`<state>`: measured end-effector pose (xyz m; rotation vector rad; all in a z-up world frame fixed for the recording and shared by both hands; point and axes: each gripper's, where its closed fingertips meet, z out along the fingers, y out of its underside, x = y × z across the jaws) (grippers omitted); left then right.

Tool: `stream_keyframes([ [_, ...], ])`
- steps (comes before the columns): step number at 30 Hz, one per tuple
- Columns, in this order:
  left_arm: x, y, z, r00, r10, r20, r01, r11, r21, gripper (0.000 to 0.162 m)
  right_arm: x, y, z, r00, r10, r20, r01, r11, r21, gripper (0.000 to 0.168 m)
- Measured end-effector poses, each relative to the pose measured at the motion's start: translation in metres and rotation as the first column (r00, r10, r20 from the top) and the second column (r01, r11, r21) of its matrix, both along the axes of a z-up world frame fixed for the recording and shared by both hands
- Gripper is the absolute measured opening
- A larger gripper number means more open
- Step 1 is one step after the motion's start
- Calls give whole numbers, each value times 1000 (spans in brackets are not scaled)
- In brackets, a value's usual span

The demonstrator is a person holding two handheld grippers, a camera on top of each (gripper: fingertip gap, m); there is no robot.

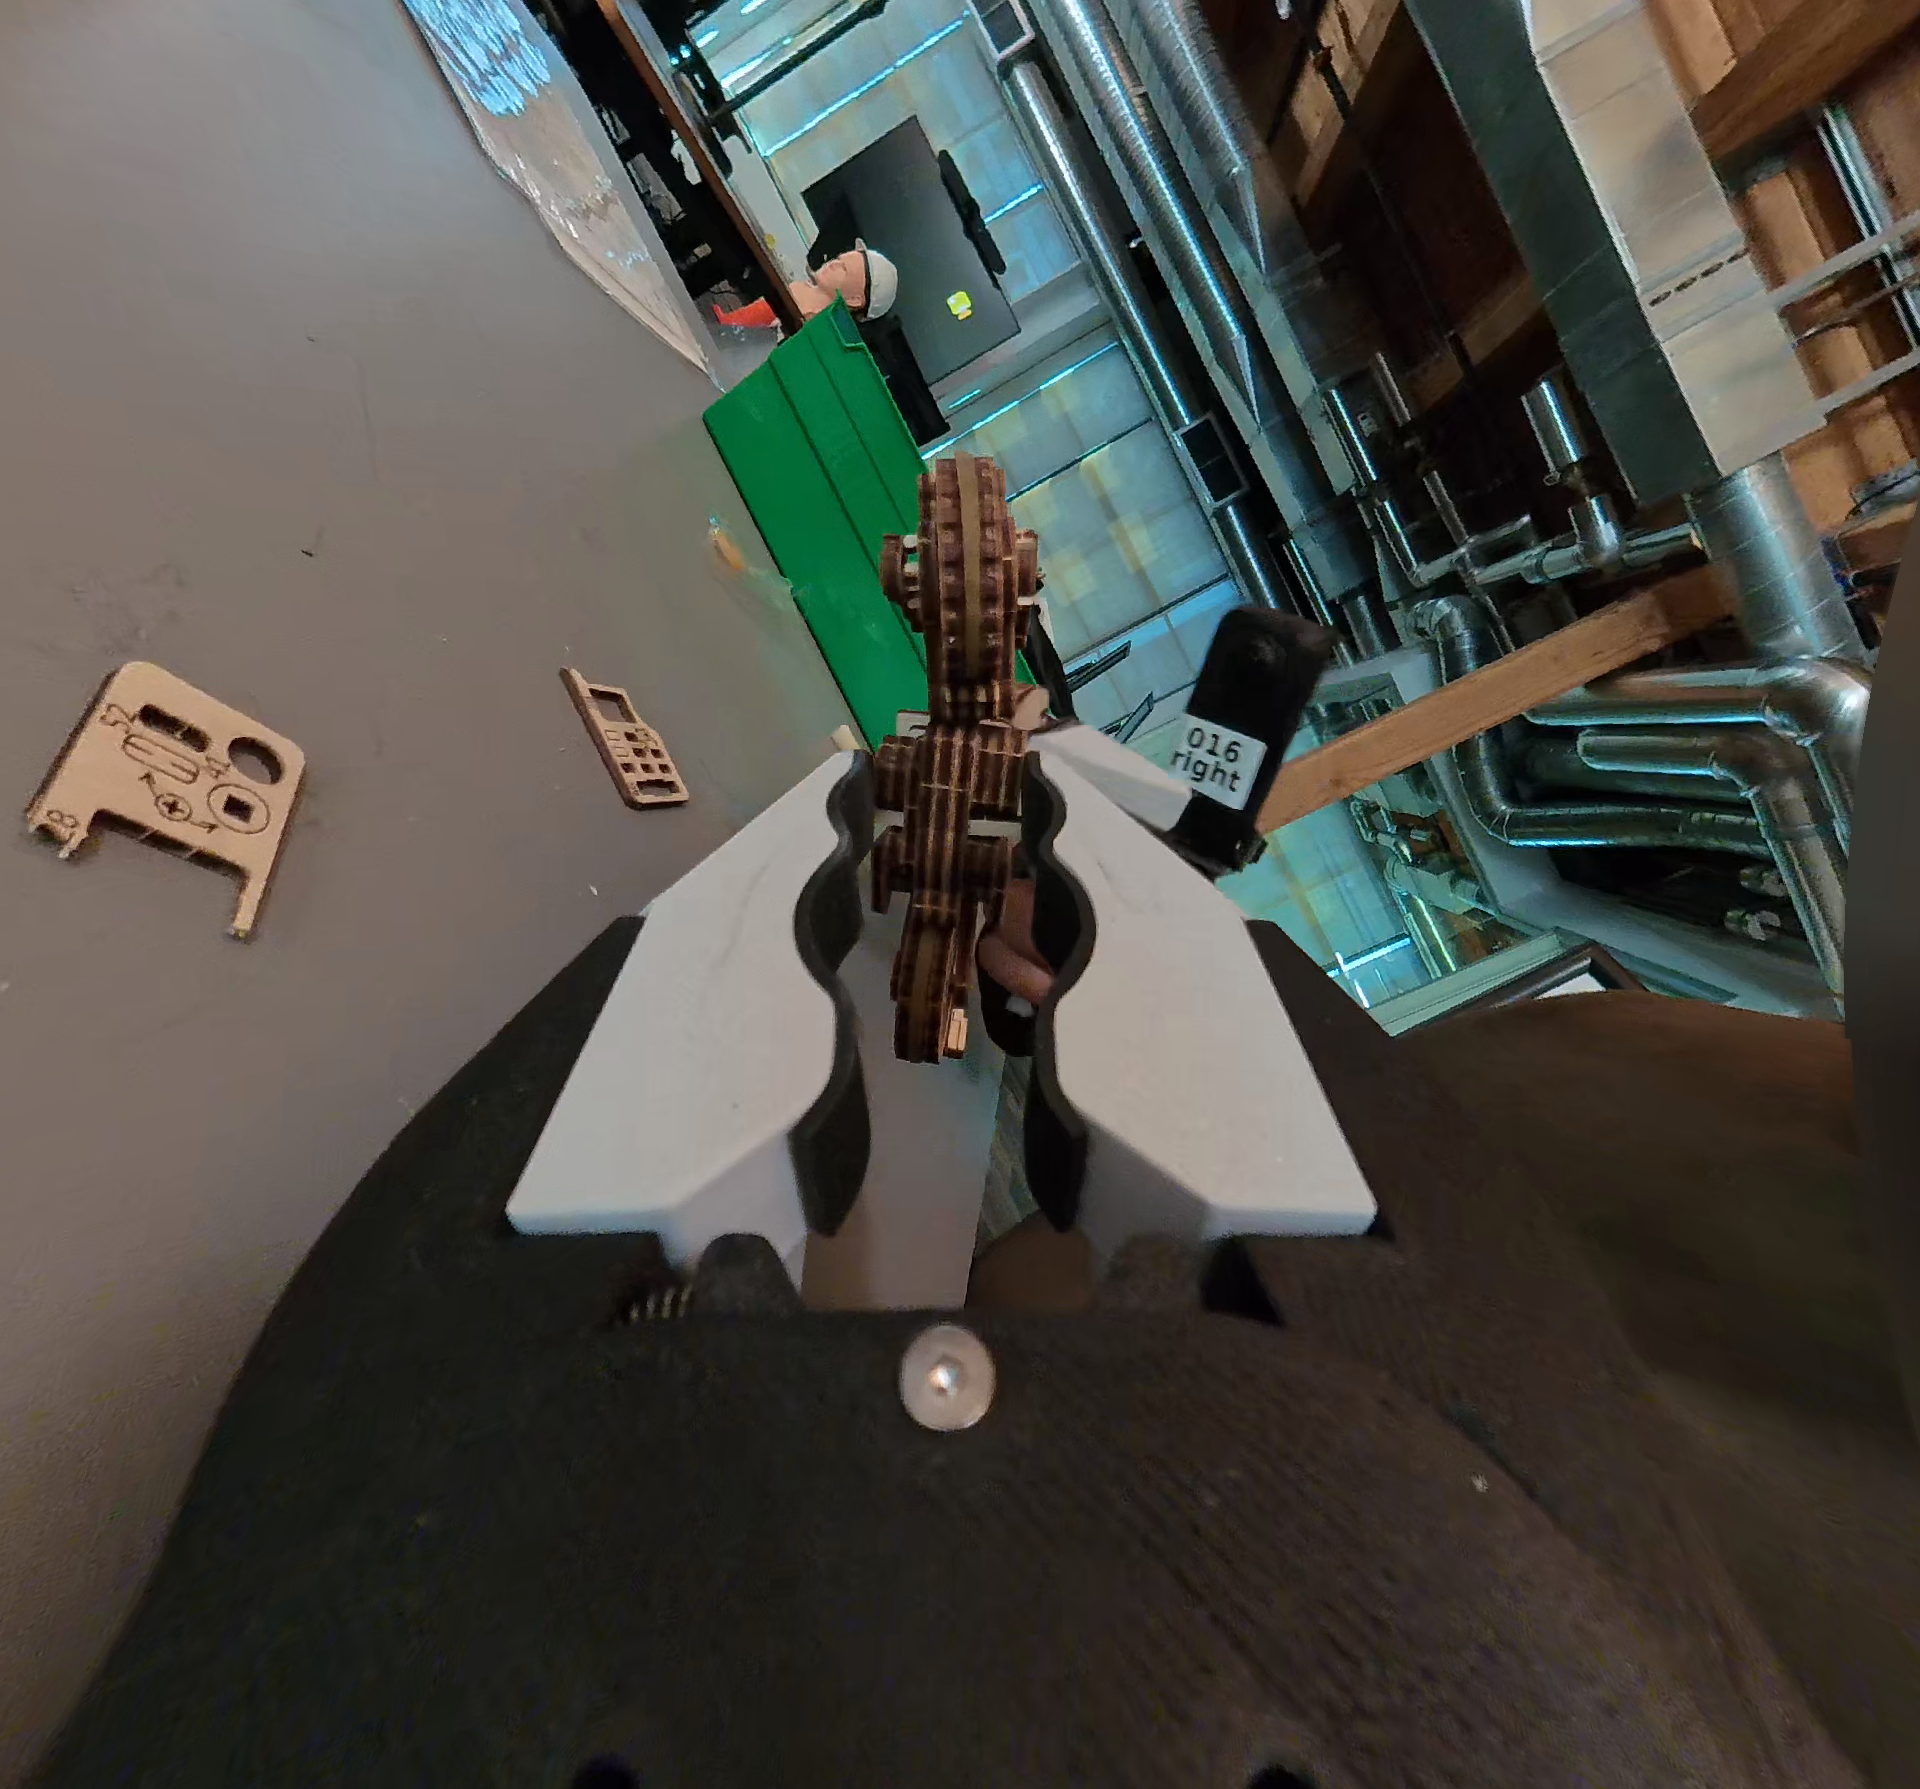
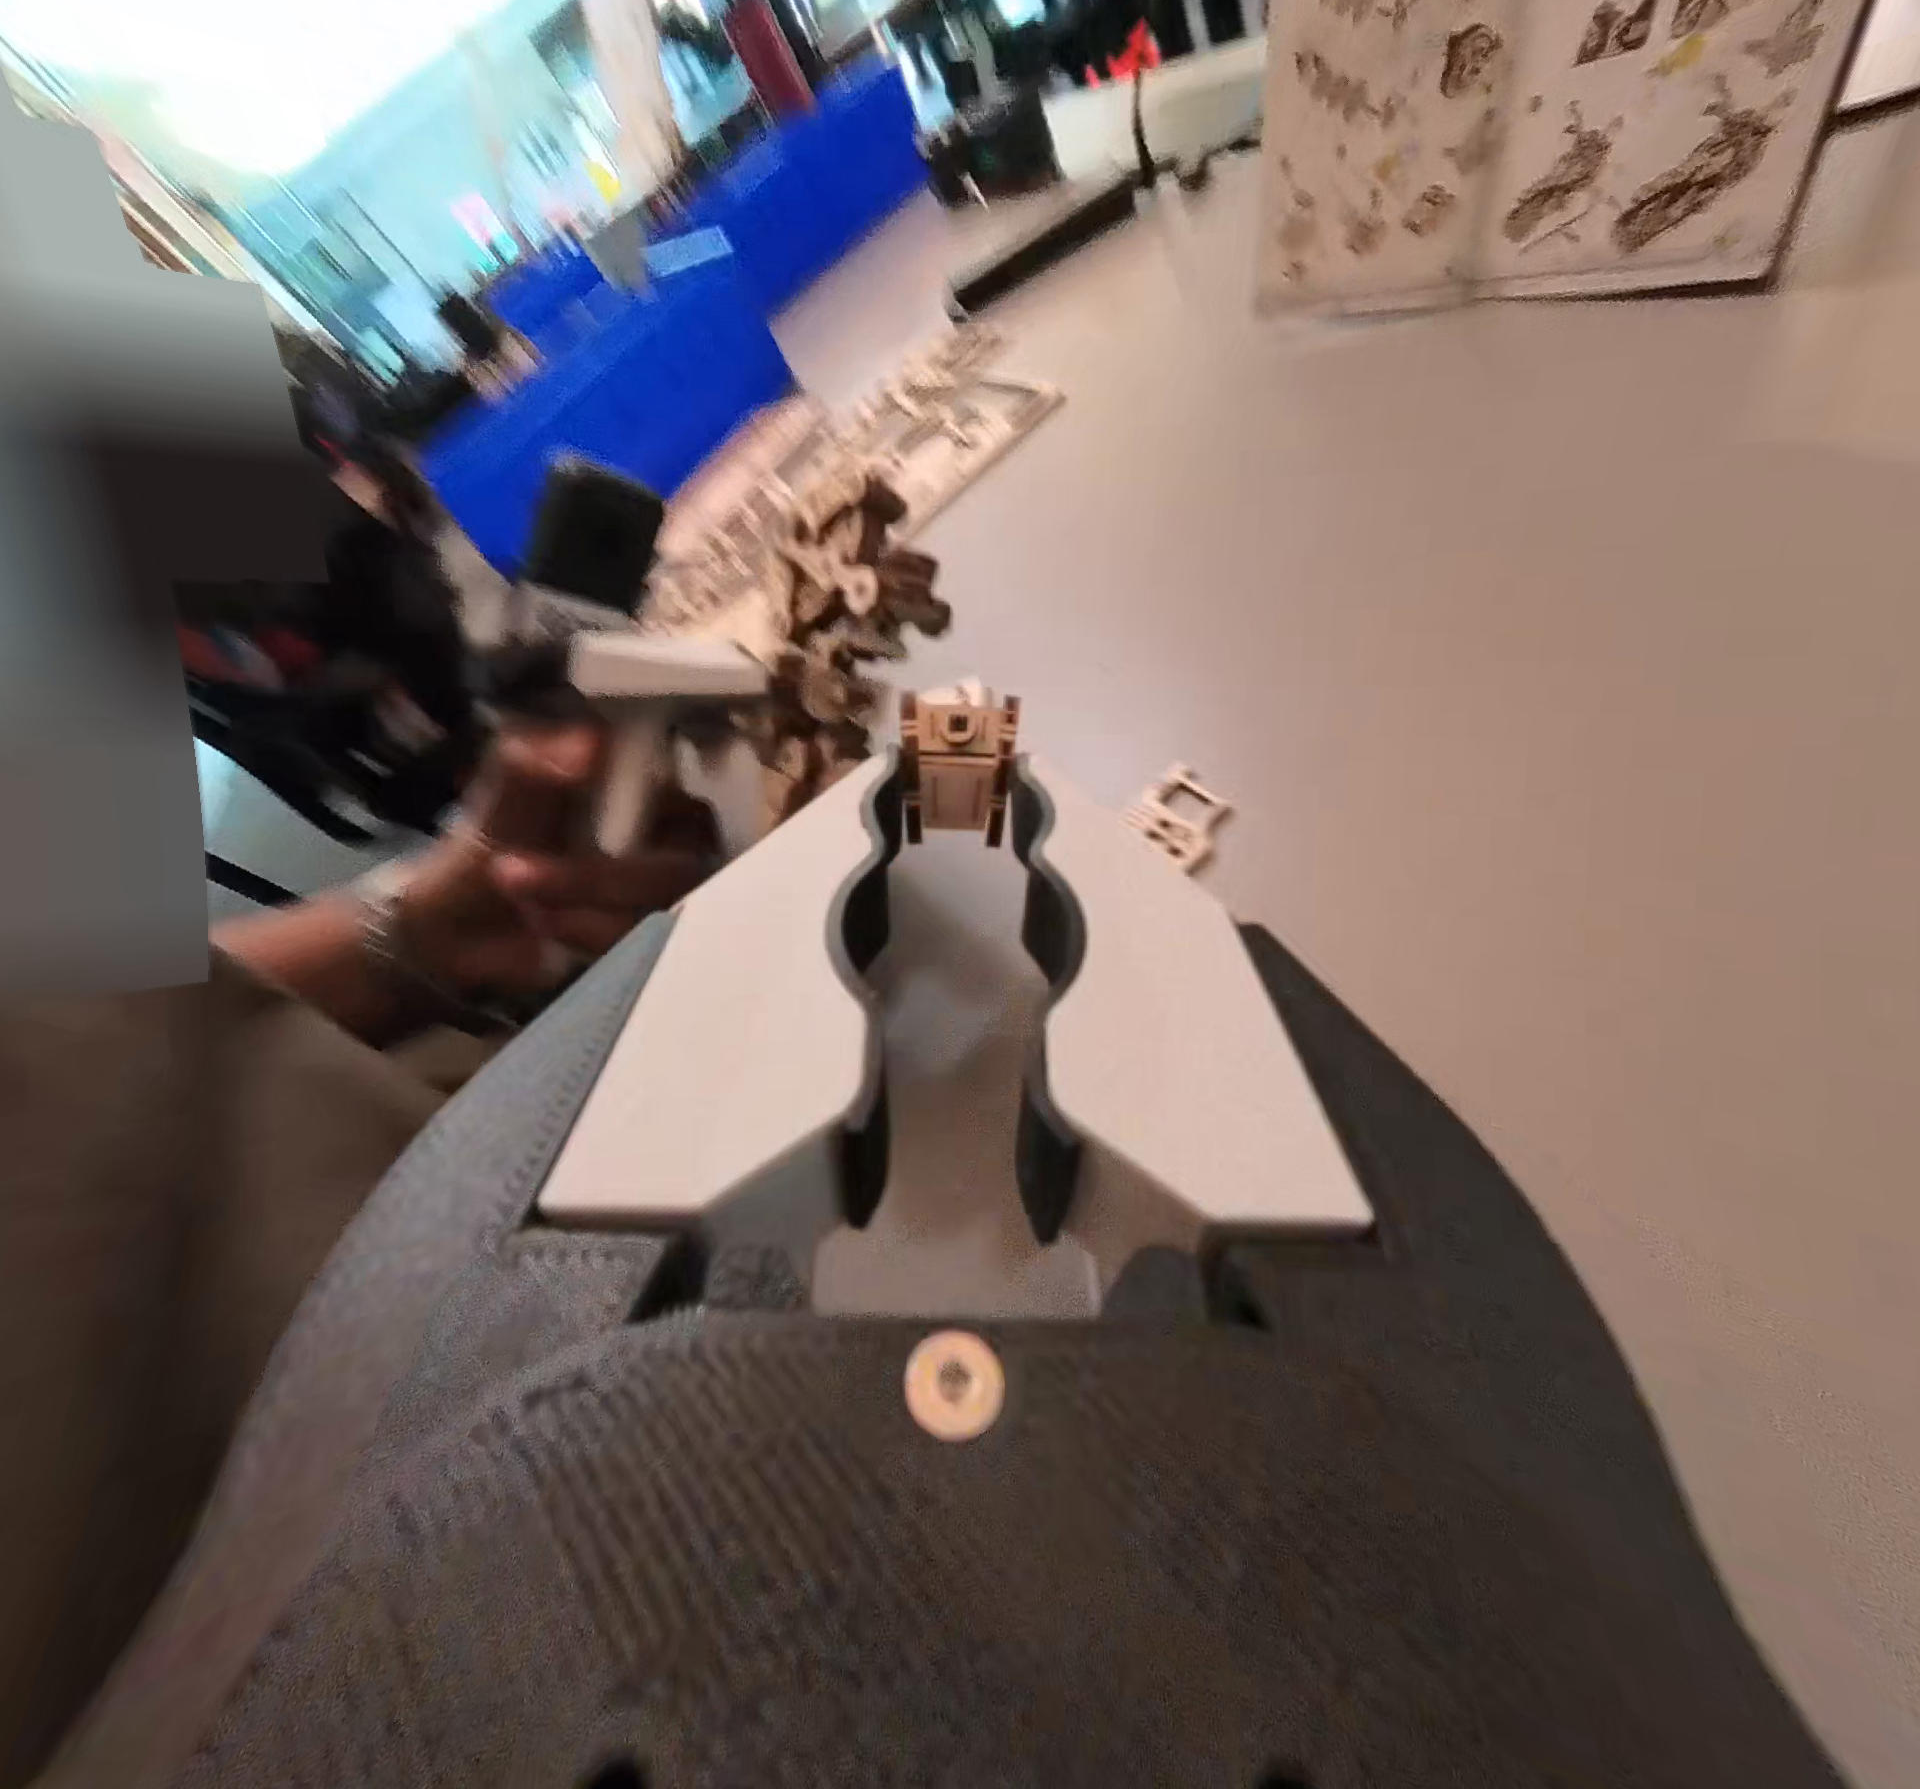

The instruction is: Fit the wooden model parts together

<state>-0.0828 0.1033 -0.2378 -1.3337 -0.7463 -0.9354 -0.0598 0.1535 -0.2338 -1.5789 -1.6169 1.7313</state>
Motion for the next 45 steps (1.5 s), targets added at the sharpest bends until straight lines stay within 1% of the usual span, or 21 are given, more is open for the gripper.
stream_keyframes([
  [2, 3, 0, 2, 1000, -15, -9, 15, 1000, 11, 24, 1, -9, 7, 999, 34, -3, -34, 984, -174, 17],
  [3, 4, 0, 3, 1000, -24, -14, 25, 1000, 15, 24, 1, -15, 7, 998, 57, 3, -55, 973, -226, 17],
  [6, 11, 0, 6, 997, -59, -40, 60, 998, 33, 24, 1, -26, 8, 994, 111, 7, -103, 942, -319, 17],
  [11, 20, 1, 10, 992, -105, -63, 108, 993, 53, 24, 5, -29, 11, 986, 165, 5, -145, 884, -445, 17],
  [17, 21, 1, 10, 992, -110, -59, 114, 992, 60, 24, 5, -30, 10, 984, 178, 4, -155, 868, -473, 17],
  [21, 22, 2, 11, 992, -116, -50, 119, 991, 65, 24, 5, -30, 12, 983, 185, -5, -161, 839, -519, 17],
  [28, 20, 3, 12, 996, -90, 21, 88, 992, 94, 24, 3, -27, 14, 985, 171, -31, -159, 813, -561, 18],
  [36, 18, 3, 16, 998, -29, 63, 22, 993, 116, 24, -1, -27, 19, 990, 115, -78, -139, 837, -529, 18],
  [40, 18, 3, 17, 996, -23, 82, 12, 992, 125, 24, -1, -27, 20, 990, 103, -98, -139, 846, -516, 17],
  [45, 19, 3, 19, 997, -13, 73, 3, 992, 127, 24, 0, -27, 22, 989, 100, -108, -141, 852, -505, 18],
])
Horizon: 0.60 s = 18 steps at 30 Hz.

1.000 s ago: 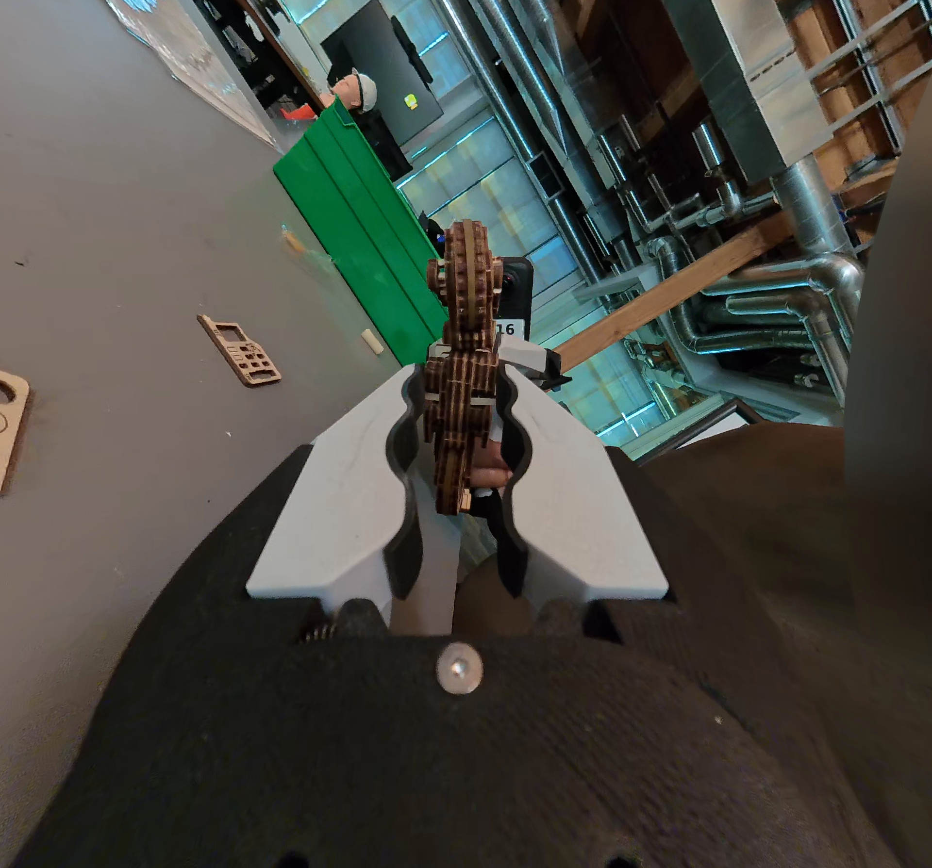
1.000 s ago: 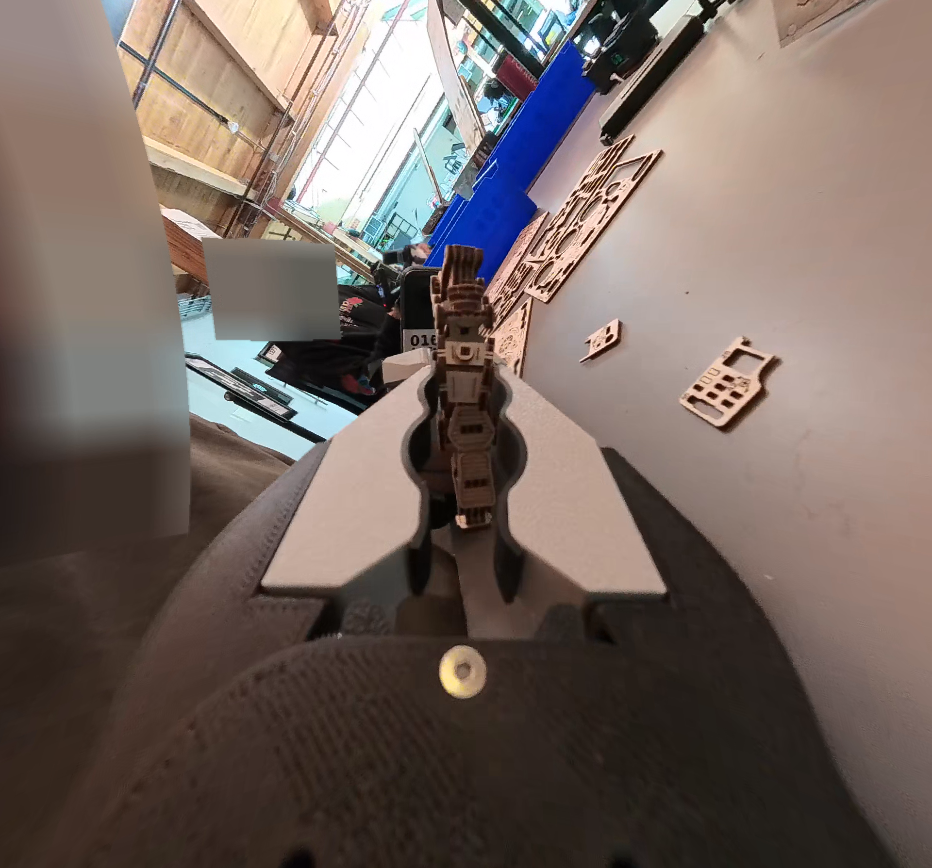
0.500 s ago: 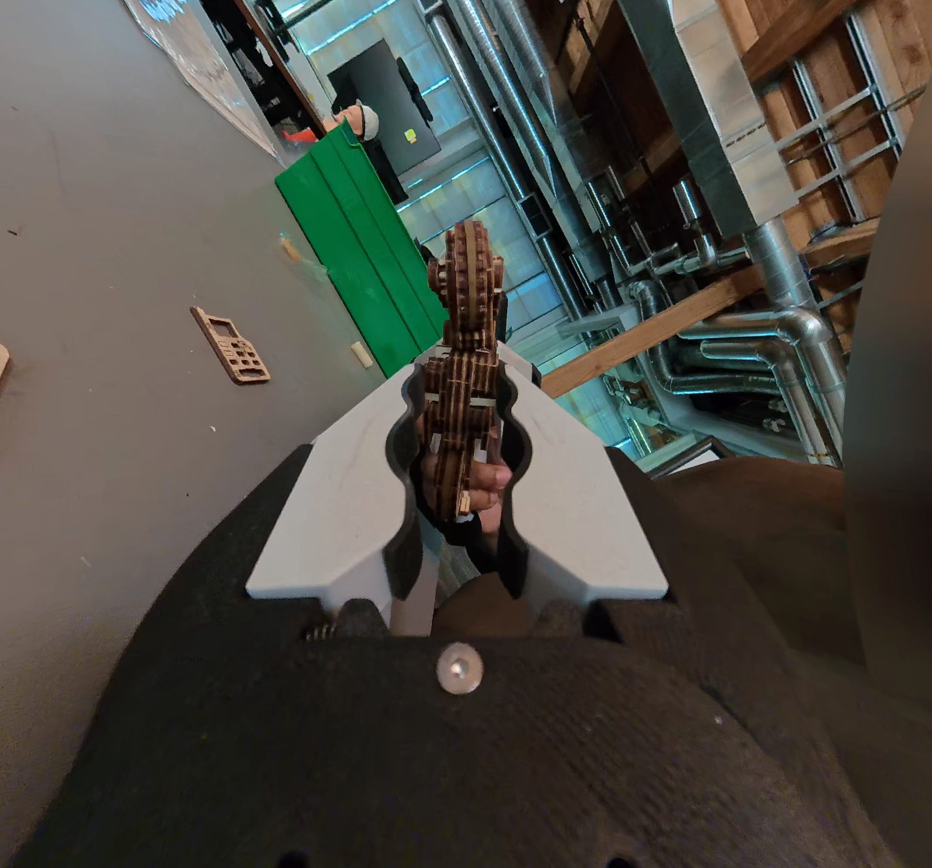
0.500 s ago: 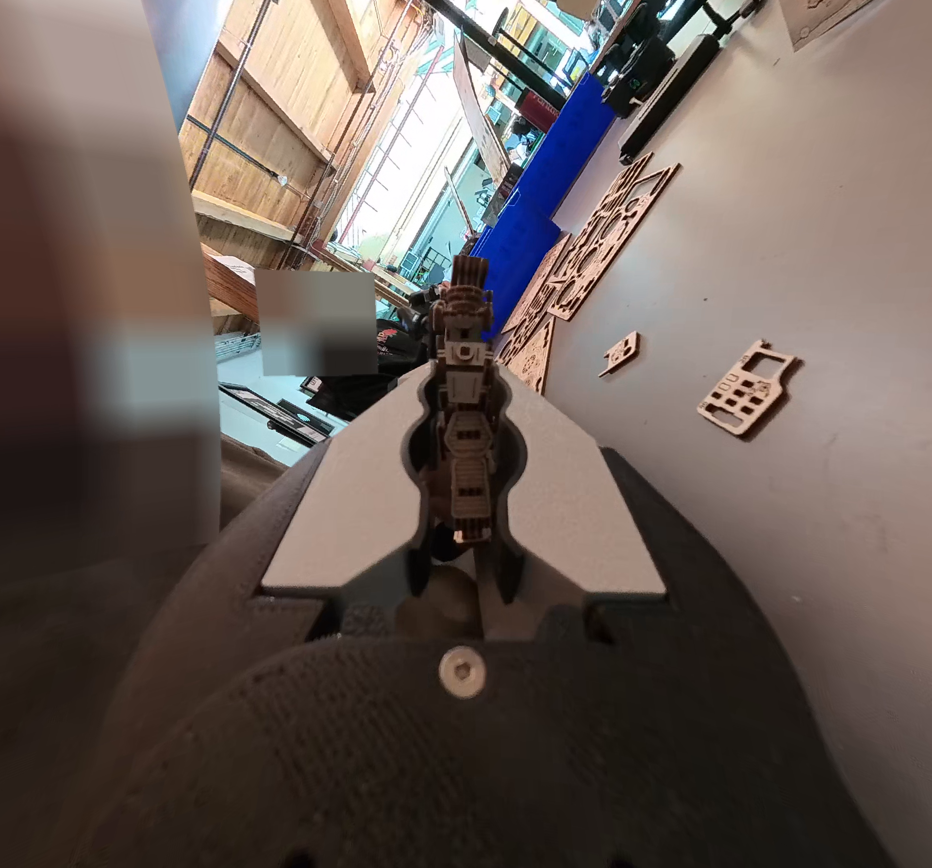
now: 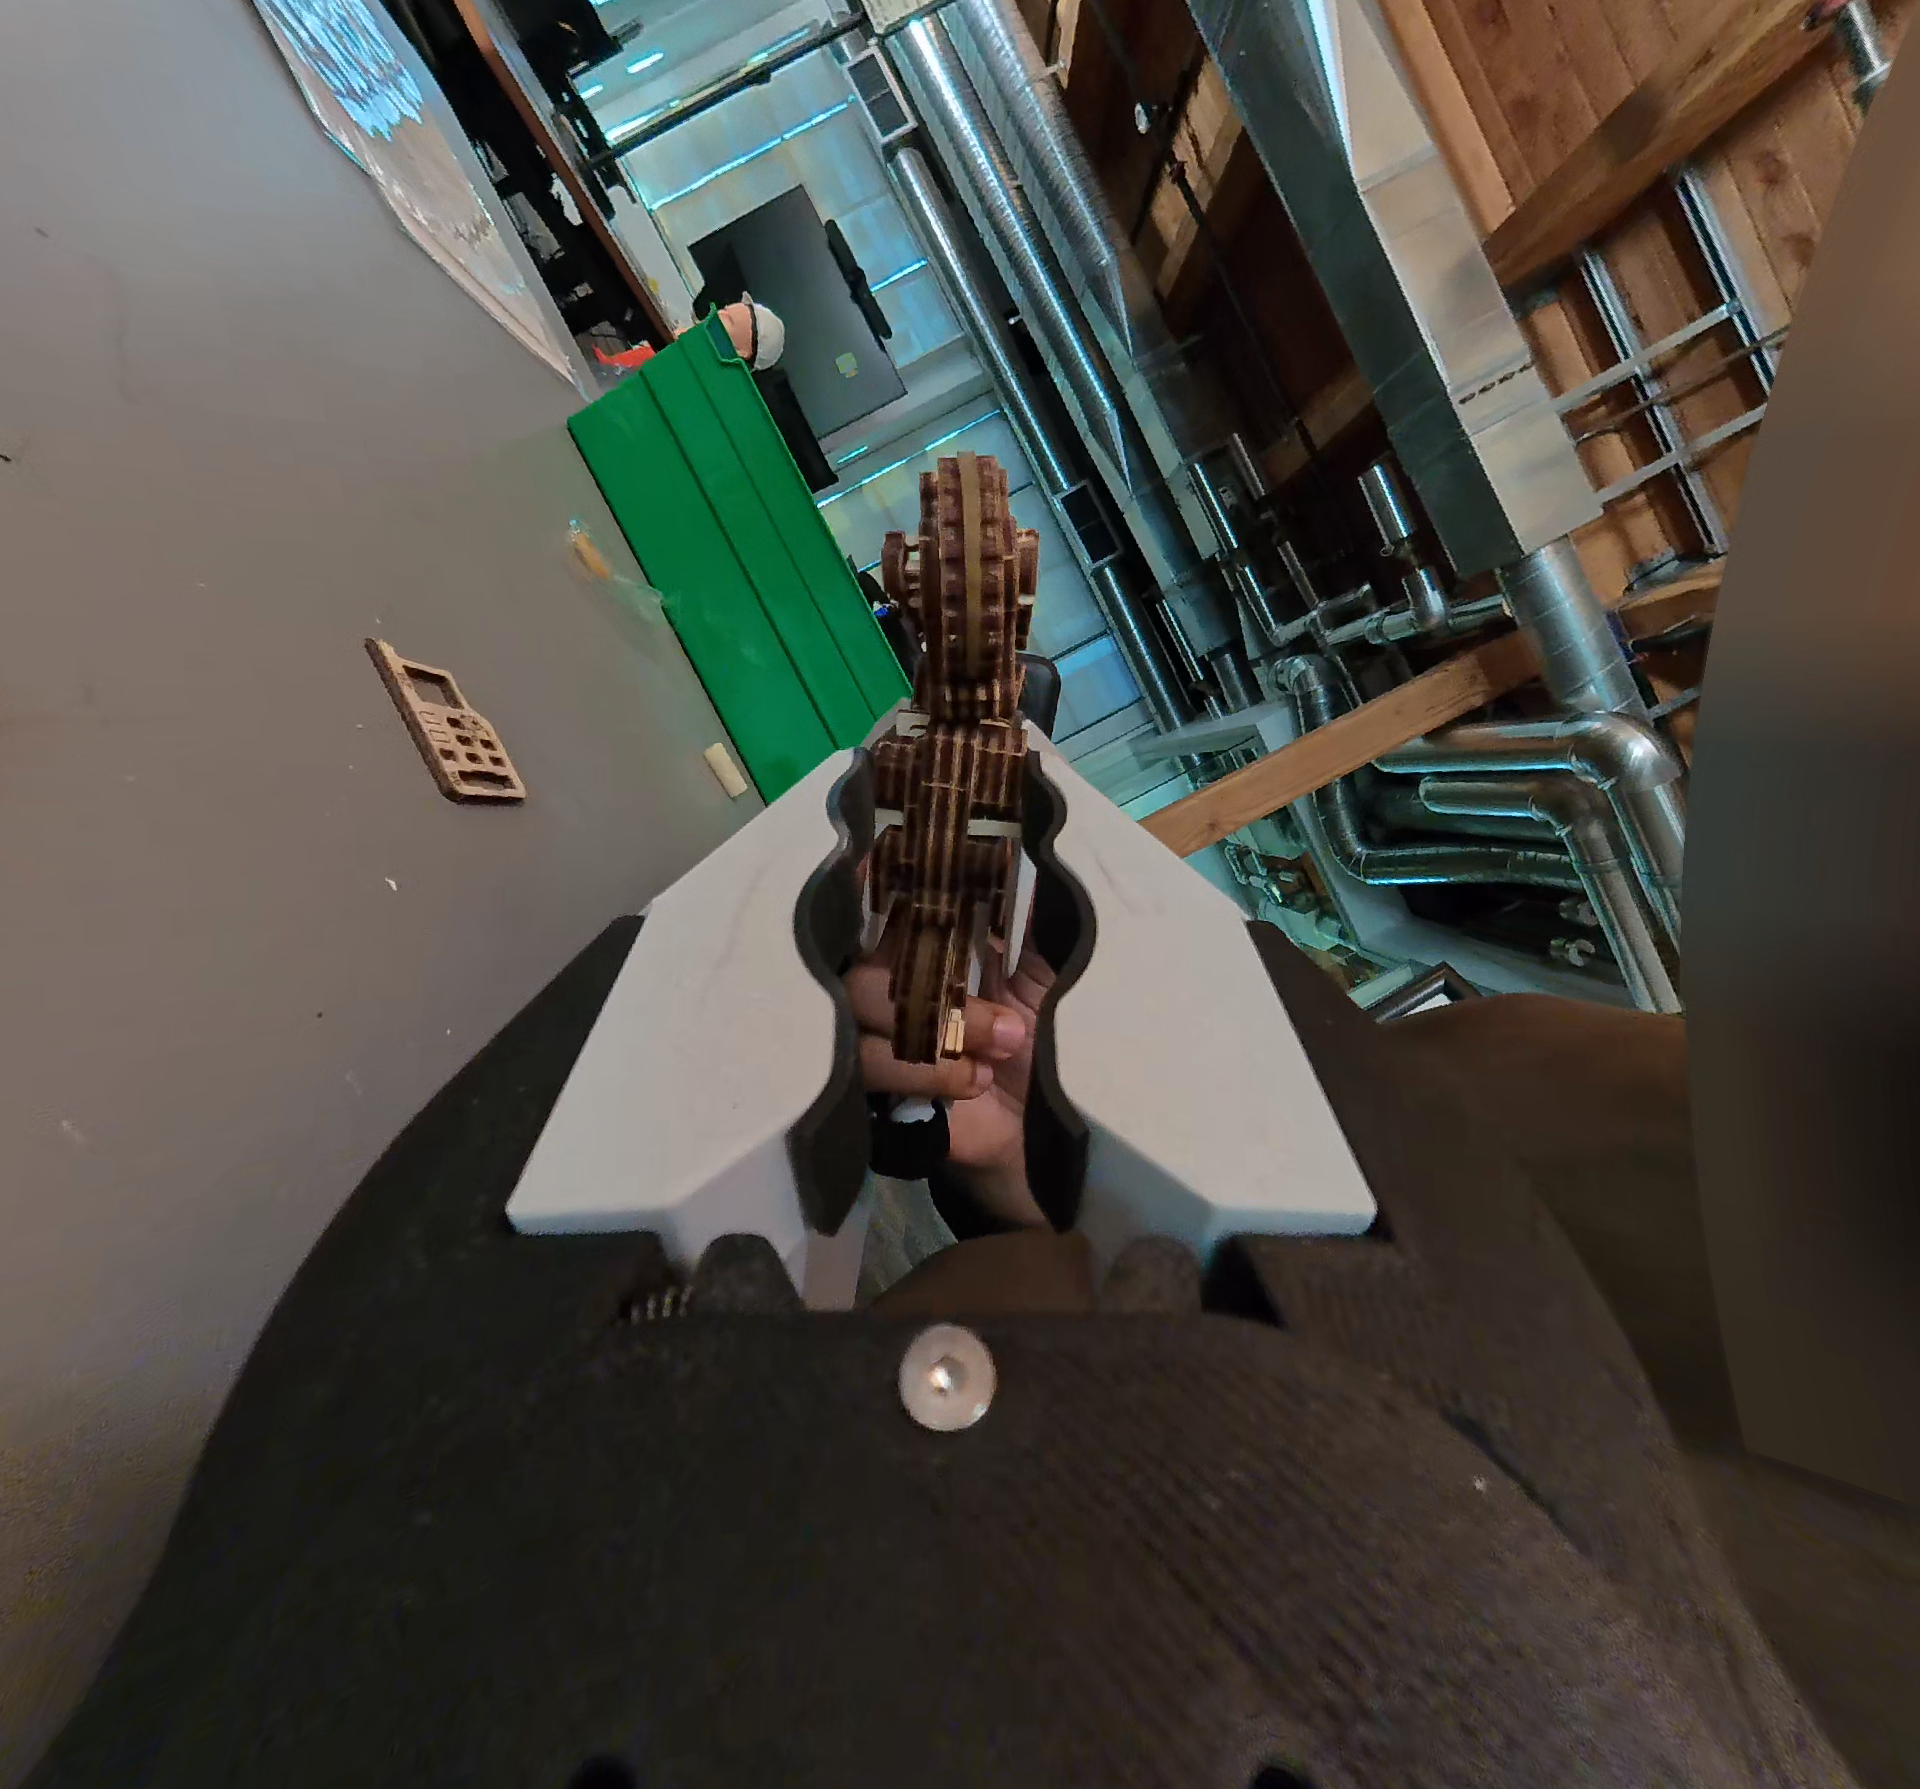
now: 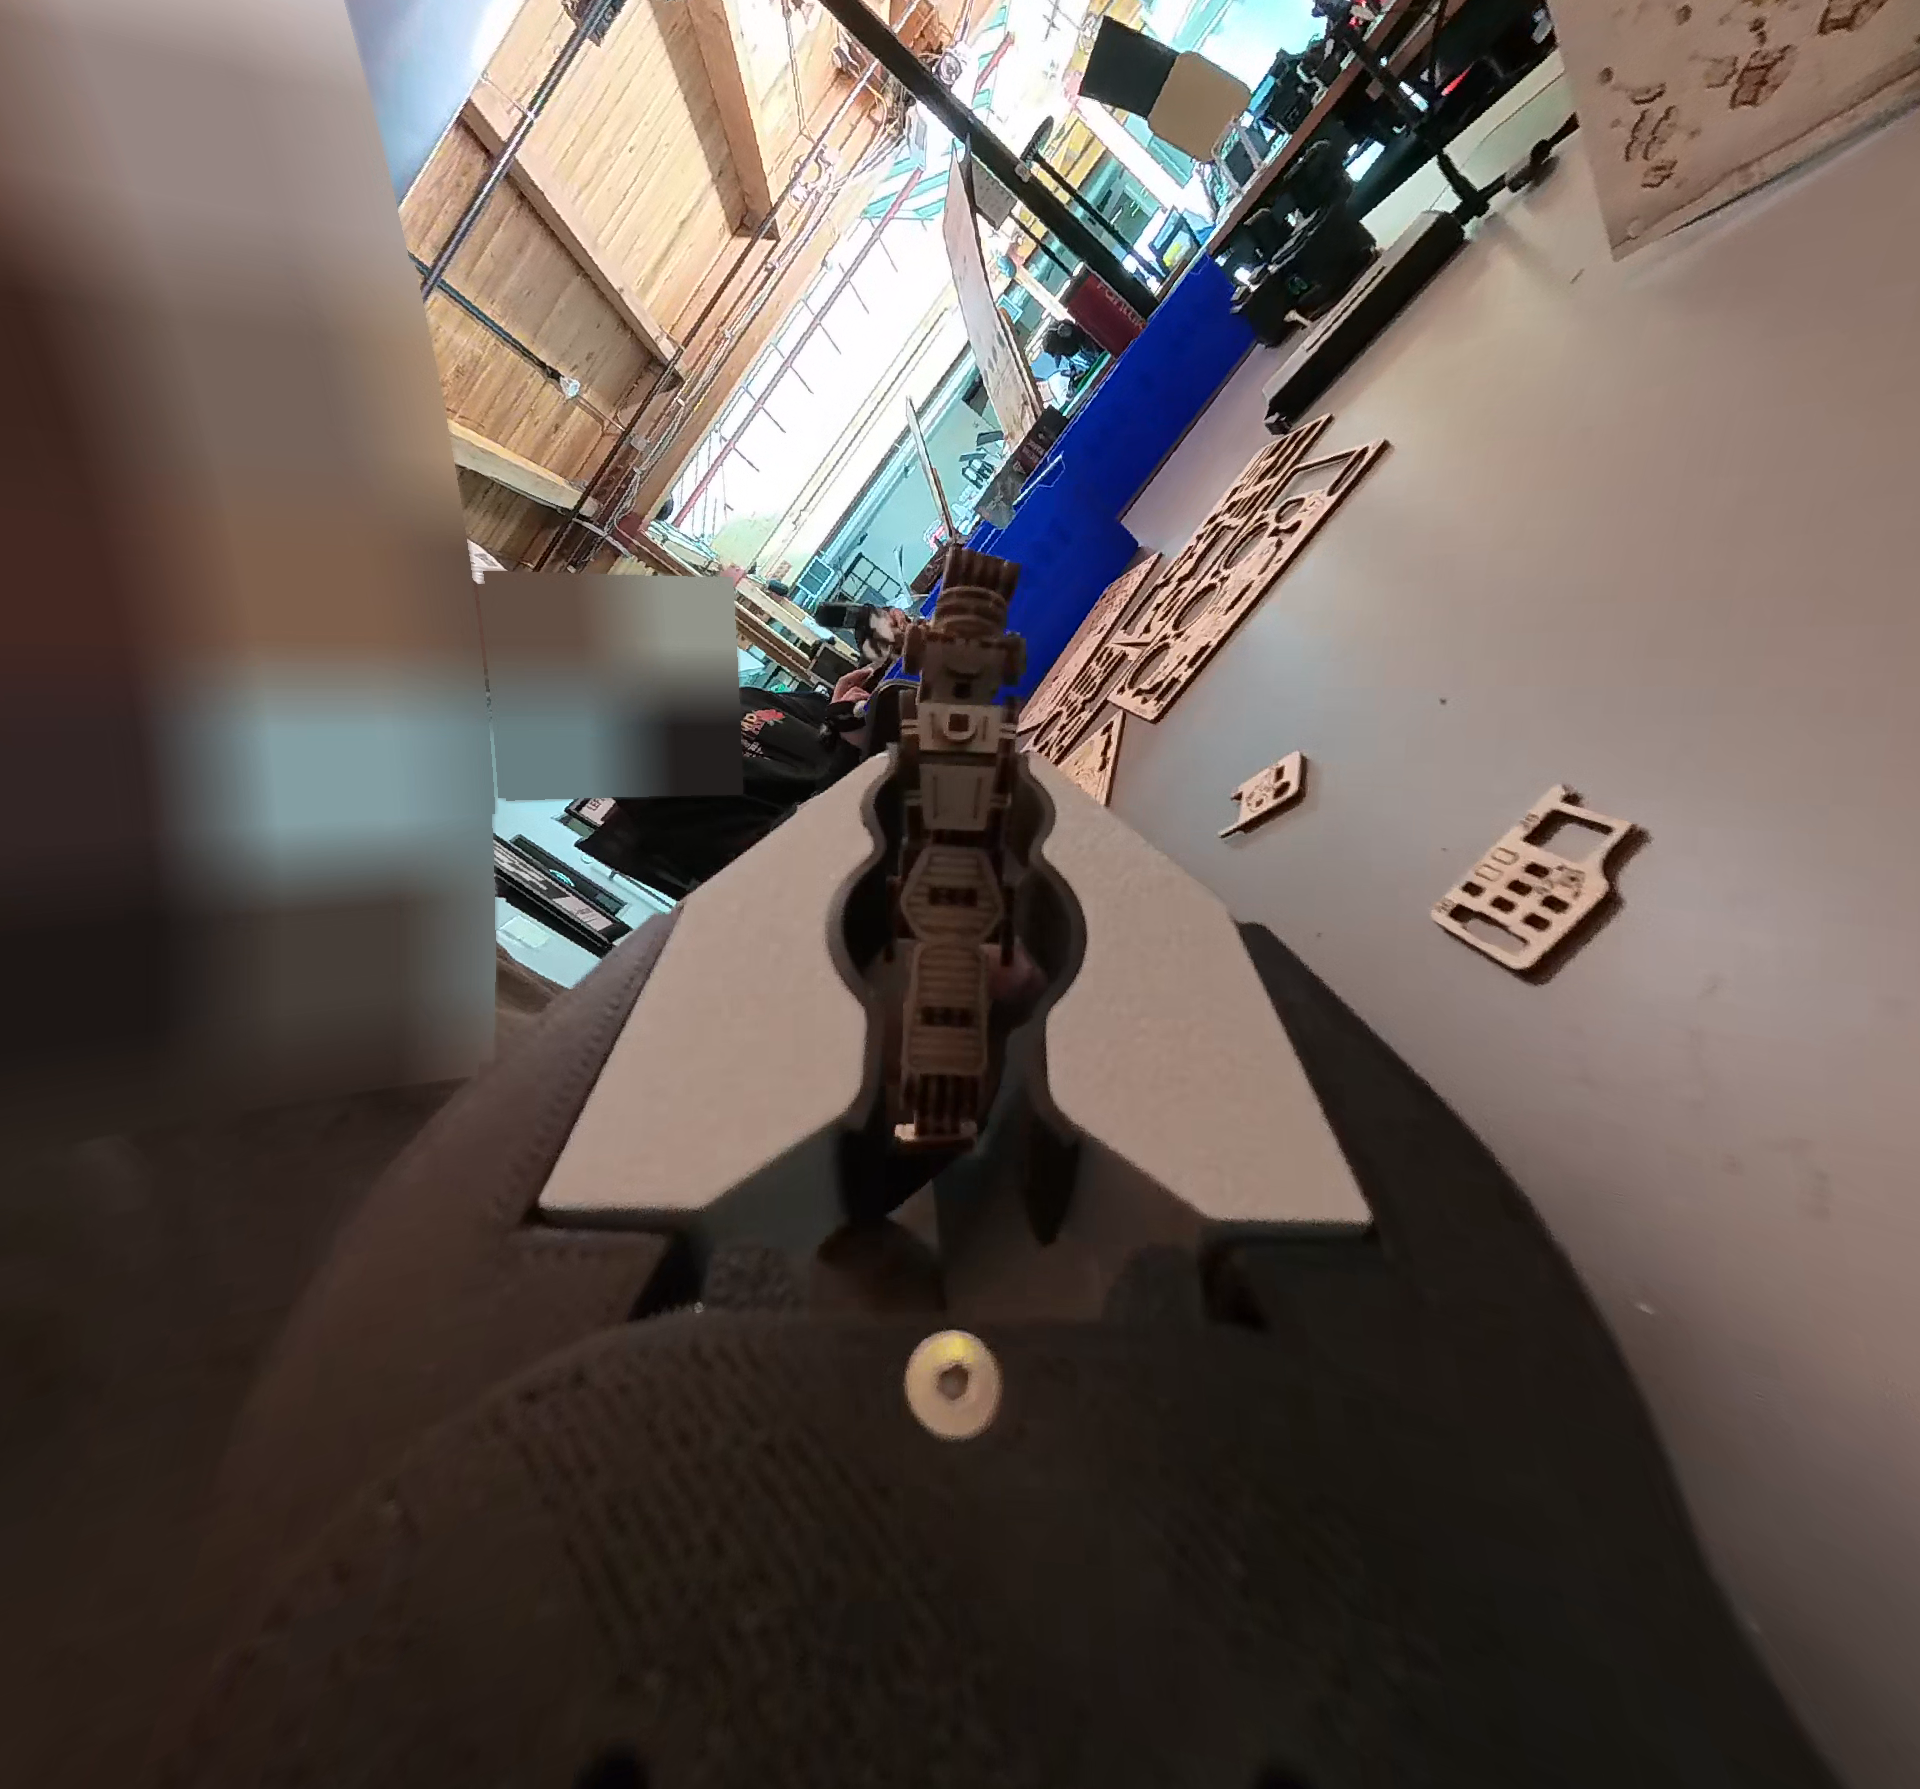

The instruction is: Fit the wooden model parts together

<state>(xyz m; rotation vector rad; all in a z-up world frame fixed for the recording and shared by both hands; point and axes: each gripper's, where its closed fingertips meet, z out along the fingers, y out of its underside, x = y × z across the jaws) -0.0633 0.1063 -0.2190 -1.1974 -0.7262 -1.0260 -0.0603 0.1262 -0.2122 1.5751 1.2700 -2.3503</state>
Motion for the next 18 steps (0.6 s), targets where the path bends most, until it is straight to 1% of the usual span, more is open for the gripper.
stream_keyframes([
  [6, 3, 0, 2, 999, -23, -30, 23, 1000, 0, 24, 4, -1, 2, 999, 40, 0, -40, 999, -6, 18],
  [9, 4, 0, 3, 998, -22, -54, 22, 1000, -4, 24, 5, -1, 3, 999, 43, -12, -43, 999, 29, 18],
  [11, 4, 0, 4, 999, -17, -45, 17, 1000, 3, 24, 5, -2, 4, 999, 35, -16, -34, 998, 49, 18],
  [14, 6, 0, 4, 999, -34, -38, 34, 999, 5, 25, 7, -2, 3, 998, 57, -4, -57, 998, 38, 18],
  [18, 7, -1, 7, 998, -21, -54, 22, 1000, 14, 25, 7, -3, 6, 998, 60, -13, -60, 998, 17, 18],
])
